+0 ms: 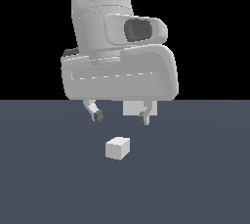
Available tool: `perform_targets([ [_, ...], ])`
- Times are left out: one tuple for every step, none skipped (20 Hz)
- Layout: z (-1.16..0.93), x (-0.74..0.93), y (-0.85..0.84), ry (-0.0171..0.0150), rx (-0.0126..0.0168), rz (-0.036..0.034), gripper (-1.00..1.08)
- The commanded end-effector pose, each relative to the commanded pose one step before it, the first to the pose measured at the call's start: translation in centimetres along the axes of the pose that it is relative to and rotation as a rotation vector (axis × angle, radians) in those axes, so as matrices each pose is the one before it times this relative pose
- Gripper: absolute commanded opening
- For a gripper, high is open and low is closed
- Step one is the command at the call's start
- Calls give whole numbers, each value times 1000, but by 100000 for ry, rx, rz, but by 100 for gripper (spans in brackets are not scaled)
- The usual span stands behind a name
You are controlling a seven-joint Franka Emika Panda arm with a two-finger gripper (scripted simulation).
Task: Plug the charger into the wall socket.
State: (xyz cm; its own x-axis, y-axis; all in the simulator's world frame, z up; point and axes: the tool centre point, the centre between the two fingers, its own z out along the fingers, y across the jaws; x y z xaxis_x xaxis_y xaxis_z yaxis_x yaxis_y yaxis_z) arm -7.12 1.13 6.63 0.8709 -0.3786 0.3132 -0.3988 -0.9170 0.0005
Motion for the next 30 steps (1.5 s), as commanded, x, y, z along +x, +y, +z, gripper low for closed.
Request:
perform_targets([
  [221, -148, 24, 588, -243, 831, 100],
  [50, -39, -2, 96, -50, 147, 100],
  [28, -21, 3, 63, -33, 96, 100],
  [17, -17, -16, 0, 0, 0, 100],
  [-48, 11, -11, -172, 44, -243, 100],
  [25, -10, 0, 0, 0, 0, 100],
  [74, -30, -1, 0, 0, 0, 100],
  [123, -51, -2, 0, 0, 0, 100],
  [173, -70, -3, 0, 0, 0, 100],
  [226, -77, 24, -19, 19, 64, 100],
  [270, -109, -6, 0, 0, 0, 100],
  [318, -127, -7, 0, 0, 0, 100],
  [373, -125, 33, -25, 22, 92, 100],
  [413, -160, -11, 0, 0, 0, 100],
  [463, -160, 18, -10, 7, 68, 100],
  [459, -170, -14, 0, 0, 0, 100],
  [410, -132, 20, 1, -2, 69, 100],
  [361, -127, -12, 0, 0, 0, 100],
  [312, -108, -11, 0, 0, 0, 100],
  [259, -72, 23, 20, -20, 63, 100],
  [216, -72, -8, 0, 0, 0, 100],
  [168, -55, -6, 0, 0, 0, 100],
  [120, -39, -5, 0, 0, 0, 100],
  [72, -23, -3, 0, 0, 0, 100],
  [24, -8, -1, 0, 0, 0, 100],
  [0, 0, 0, 0, 0, 0, -100],
  [0, 0, 0, 0, 0, 0, -100],
  [0, 0, 0, 0, 0, 0, -100],
  [0, 0, 0, 0, 0, 0, -100],
  [0, 0, 0, 0, 0, 0, -100],
])
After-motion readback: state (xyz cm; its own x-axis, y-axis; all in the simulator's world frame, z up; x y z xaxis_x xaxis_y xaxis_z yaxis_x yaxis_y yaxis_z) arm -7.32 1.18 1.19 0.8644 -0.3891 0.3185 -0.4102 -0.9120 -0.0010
